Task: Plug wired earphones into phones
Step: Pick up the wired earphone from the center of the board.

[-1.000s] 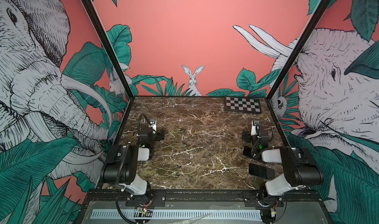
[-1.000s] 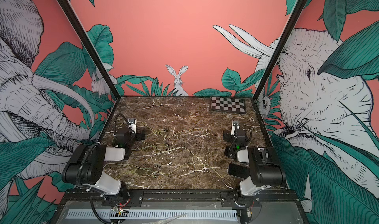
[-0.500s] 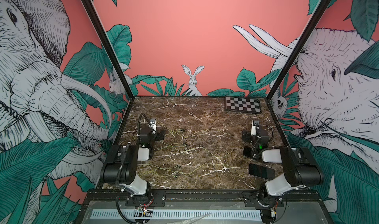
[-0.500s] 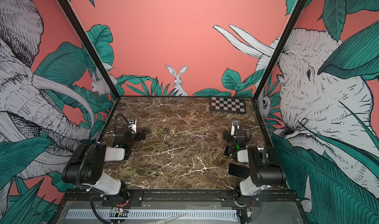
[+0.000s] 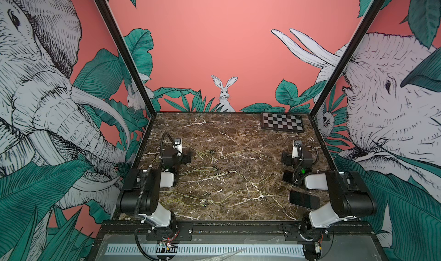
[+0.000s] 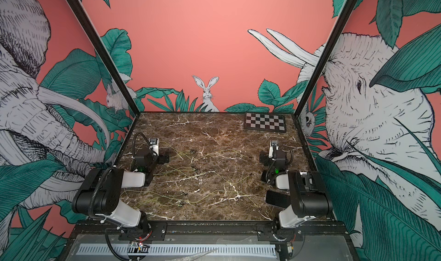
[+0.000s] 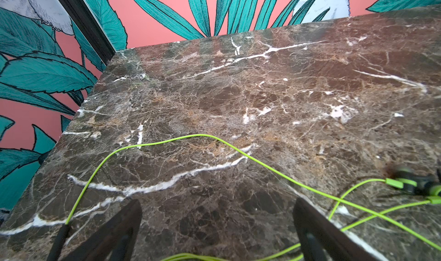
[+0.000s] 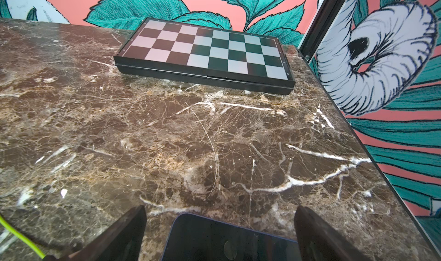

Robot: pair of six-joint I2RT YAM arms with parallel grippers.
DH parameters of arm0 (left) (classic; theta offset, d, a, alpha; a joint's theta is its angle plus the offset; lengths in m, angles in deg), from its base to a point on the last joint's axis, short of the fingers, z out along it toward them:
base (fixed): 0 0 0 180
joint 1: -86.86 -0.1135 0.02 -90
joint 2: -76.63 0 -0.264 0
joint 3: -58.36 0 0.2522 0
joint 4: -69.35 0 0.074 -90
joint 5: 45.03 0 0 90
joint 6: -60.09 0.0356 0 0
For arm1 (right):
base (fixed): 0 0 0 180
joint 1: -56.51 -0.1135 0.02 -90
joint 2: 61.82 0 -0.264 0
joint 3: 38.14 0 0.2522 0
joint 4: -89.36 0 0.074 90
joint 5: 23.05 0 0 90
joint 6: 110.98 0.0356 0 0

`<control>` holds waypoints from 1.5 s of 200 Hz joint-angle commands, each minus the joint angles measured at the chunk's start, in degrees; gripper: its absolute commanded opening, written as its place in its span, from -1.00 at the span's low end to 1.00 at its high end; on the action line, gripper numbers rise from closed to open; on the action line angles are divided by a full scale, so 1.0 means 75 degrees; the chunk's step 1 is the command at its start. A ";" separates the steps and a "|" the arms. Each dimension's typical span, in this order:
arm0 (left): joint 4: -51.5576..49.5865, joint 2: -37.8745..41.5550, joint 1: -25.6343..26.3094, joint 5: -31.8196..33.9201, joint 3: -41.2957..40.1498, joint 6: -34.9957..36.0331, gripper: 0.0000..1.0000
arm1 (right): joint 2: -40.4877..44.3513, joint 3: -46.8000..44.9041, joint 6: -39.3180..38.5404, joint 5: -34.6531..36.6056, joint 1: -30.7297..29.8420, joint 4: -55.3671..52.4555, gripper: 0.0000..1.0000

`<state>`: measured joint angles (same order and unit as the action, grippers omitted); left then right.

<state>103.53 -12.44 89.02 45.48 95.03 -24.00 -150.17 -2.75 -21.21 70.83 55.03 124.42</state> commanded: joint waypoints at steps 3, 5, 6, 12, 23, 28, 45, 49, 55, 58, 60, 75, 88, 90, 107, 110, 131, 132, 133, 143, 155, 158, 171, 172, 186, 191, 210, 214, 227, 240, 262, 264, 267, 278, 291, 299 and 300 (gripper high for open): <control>0.0159 0.0006 -0.0032 0.0018 0.0130 0.0102 0.99 | -0.0043 0.0136 -0.0026 -0.0016 -0.0014 0.0371 0.97; 0.0158 0.0006 -0.0031 0.0023 0.0131 0.0105 0.99 | -0.0043 0.0133 -0.0028 -0.0014 -0.0014 0.0367 0.97; 0.0164 0.0006 -0.0030 0.0018 0.0132 0.0103 0.99 | -0.0043 0.0131 -0.0028 -0.0020 -0.0020 0.0369 0.97; 0.0167 0.0006 -0.0029 0.0021 0.0143 0.0100 0.99 | -0.0043 0.0140 -0.0027 -0.0024 -0.0014 0.0369 0.97; 0.0163 0.0006 -0.0029 0.0025 0.0136 0.0099 0.99 | -0.0043 0.0148 -0.0028 -0.0019 -0.0015 0.0353 0.97; 0.0164 0.0012 -0.0029 0.0025 0.0135 0.0095 0.99 | -0.0055 0.0151 -0.0028 -0.0019 -0.0016 0.0339 0.97; 0.0158 0.0016 -0.0029 0.0025 0.0130 0.0102 0.99 | -0.0045 0.0146 -0.0028 -0.0022 -0.0018 0.0355 0.97; 0.0178 0.0018 -0.0026 0.0025 0.0124 0.0099 0.99 | -0.0043 0.0128 -0.0019 -0.0010 -0.0014 0.0374 0.97; 0.0179 0.0024 -0.0030 0.0019 0.0119 0.0103 0.99 | -0.0038 0.0106 -0.0013 0.0057 -0.0014 0.0420 0.97; 0.0203 0.0030 -0.0035 0.0011 0.0105 0.0101 0.99 | -0.0038 0.0106 -0.0014 0.0113 -0.0014 0.0441 0.97; 0.0240 0.0030 -0.0031 0.0019 0.0102 0.0108 0.99 | -0.0036 0.0105 -0.0010 0.0135 -0.0014 0.0455 0.97; -0.0169 0.0330 -0.0034 0.0206 0.0249 0.0074 0.99 | 0.0230 -0.0043 0.0037 0.0286 -0.0026 0.0514 0.97; -0.1359 0.0977 -0.0029 0.0388 0.0517 -0.0068 0.99 | 0.0901 -0.0264 0.0047 0.0422 -0.0049 0.0402 0.97; -0.1604 0.1081 -0.0023 0.0418 0.0594 -0.0104 0.99 | 0.1037 -0.0301 0.0043 0.0453 -0.0049 0.0352 0.97; -0.3504 0.1946 -0.0029 0.0851 0.1201 -0.0738 0.99 | 0.2143 -0.0429 0.0210 0.0780 -0.0066 -0.0377 0.97; -0.3762 0.2088 -0.0023 0.0938 0.1288 -0.0969 0.99 | 0.2314 -0.0413 0.0339 0.0896 -0.0068 -0.0563 0.97; -0.5516 0.2839 -0.0037 0.1516 0.1968 -0.2632 0.99 | 0.3303 -0.0035 0.1604 0.1402 -0.0048 -0.2355 0.97; -0.5620 0.2875 -0.0039 0.1521 0.2029 -0.2718 0.99 | 0.3347 -0.0012 0.1661 0.1397 -0.0049 -0.2440 0.97; -0.5731 0.2906 -0.0034 0.1541 0.2076 -0.2779 0.99 | 0.3380 0.0017 0.1748 0.1395 -0.0049 -0.2523 0.97; -0.6608 0.3150 -0.0039 0.1668 0.2413 -0.3308 0.99 | 0.3825 0.0268 0.2696 0.1551 -0.0027 -0.3721 0.97; -0.6860 0.3318 -0.0063 0.1483 0.2589 -0.3602 0.99 | 0.4334 0.0534 0.3602 0.1680 0.0047 -0.5310 0.97; -0.6870 0.3344 -0.0070 0.1234 0.2611 -0.3525 0.99 | 0.4462 0.0604 0.3622 0.1524 0.0095 -0.5628 0.98; -0.7106 0.3368 -0.0066 0.0030 0.2989 -0.3161 0.99 | 0.4927 0.0892 0.3921 0.1131 0.0185 -0.6719 0.97; -0.7142 0.3363 -0.0065 -0.0066 0.3025 -0.3147 0.99 | 0.4956 0.0909 0.3950 0.1110 0.0185 -0.6772 0.98; -0.7599 0.3217 0.0030 -0.1015 0.3535 -0.3146 0.99 | 0.5355 0.1112 0.4423 0.0738 0.0209 -0.7616 0.97; -0.7698 0.3158 0.0113 -0.1320 0.3691 -0.3102 0.99 | 0.5446 0.1227 0.4540 0.0608 0.0208 -0.7950 0.97; -0.7904 0.3104 0.1042 -0.1368 0.4043 -0.2532 0.98 | 0.5524 0.1885 0.4995 0.0293 0.0201 -0.9406 0.97; -0.7878 0.3114 0.1370 -0.1259 0.4067 -0.2340 0.98 | 0.5503 0.2029 0.5047 0.0176 0.0208 -0.9697 0.97; -0.7725 0.3091 0.2433 -0.1305 0.4096 -0.1647 0.91 | 0.5433 0.2513 0.5227 -0.0192 0.0206 -1.0590 0.97; -0.7826 0.2802 0.3488 -0.1494 0.4310 -0.0951 0.84 | 0.5395 0.2864 0.5483 -0.0381 0.0209 -1.1398 0.97; -0.8516 0.1775 0.5116 -0.1934 0.5078 -0.0037 0.65 | 0.5407 0.3144 0.6079 -0.0457 0.0203 -1.2450 0.97; -0.8590 0.1682 0.5300 -0.1950 0.5139 0.0032 0.63 | 0.5406 0.3156 0.6110 -0.0488 0.0207 -1.2503 0.97; -0.8689 0.1510 0.5505 -0.1959 0.5289 0.0133 0.62 | 0.5416 0.3165 0.6158 -0.0537 0.0210 -1.2574 0.97; -0.8840 0.0955 0.6171 -0.1905 0.5595 0.0436 0.60 | 0.5414 0.3148 0.6323 -0.0720 0.0206 -1.2784 0.97; -0.8981 0.0361 0.6882 -0.1784 0.5880 0.0879 0.59 | 0.5429 0.3105 0.6505 -0.0842 0.0208 -1.3029 0.97; -0.9071 0.0055 0.7220 -0.1710 0.6022 0.1075 0.60 | 0.5429 0.3105 0.6627 -0.0848 0.0208 -1.3198 0.97; -0.9079 0.0025 0.7246 -0.1704 0.6030 0.1093 0.60 | 0.5435 0.3105 0.6634 -0.0846 0.0208 -1.3238 0.97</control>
<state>42.05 -7.63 137.06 33.27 137.81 -24.68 -109.72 20.24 23.31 66.54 56.52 34.15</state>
